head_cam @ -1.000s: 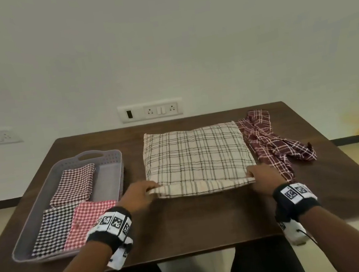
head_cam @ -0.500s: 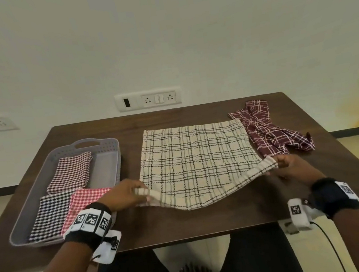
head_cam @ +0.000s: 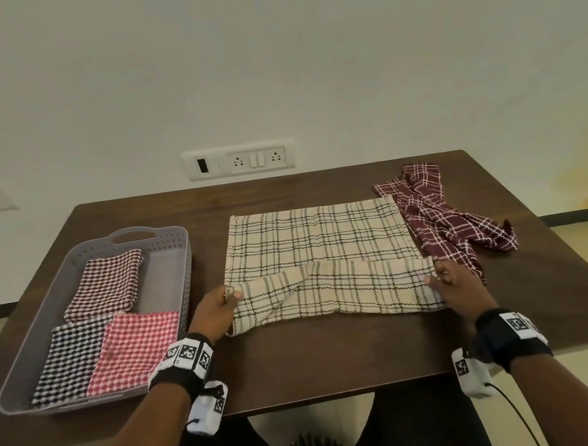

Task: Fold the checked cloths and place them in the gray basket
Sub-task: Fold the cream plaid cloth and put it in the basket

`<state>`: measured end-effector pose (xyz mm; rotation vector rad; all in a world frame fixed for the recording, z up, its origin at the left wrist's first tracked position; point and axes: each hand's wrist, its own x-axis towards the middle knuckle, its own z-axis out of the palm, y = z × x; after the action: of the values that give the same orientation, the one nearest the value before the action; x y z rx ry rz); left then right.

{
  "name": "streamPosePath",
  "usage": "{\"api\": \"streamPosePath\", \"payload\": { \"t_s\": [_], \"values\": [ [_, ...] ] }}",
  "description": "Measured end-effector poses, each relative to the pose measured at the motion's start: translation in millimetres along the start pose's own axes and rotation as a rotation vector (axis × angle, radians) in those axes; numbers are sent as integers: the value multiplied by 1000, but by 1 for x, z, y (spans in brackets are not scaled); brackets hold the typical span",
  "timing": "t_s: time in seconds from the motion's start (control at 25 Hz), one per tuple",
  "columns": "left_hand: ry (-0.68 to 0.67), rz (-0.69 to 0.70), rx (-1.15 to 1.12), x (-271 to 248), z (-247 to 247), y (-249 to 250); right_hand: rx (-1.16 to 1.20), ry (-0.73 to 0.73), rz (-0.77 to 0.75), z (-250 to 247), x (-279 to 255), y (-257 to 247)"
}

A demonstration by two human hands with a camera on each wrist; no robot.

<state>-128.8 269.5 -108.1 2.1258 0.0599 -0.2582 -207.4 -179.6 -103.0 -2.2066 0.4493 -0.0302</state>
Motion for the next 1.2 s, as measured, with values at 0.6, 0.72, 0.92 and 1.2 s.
{"api": "streamPosePath", "payload": {
  "t_s": [0.6, 0.72, 0.92, 1.2],
  "values": [
    [191, -148, 78, 54, -27, 61, 167, 56, 142, -5, 55, -47],
    [57, -250, 190, 69, -16, 31, -16, -16, 182, 6, 59, -33],
    [116, -212, 309, 42, -7, 4, -170, -40, 49, 5, 44, -14],
    [259, -132, 135, 3, -8, 6, 182, -24, 3, -4, 14, -28]
  ]
}}
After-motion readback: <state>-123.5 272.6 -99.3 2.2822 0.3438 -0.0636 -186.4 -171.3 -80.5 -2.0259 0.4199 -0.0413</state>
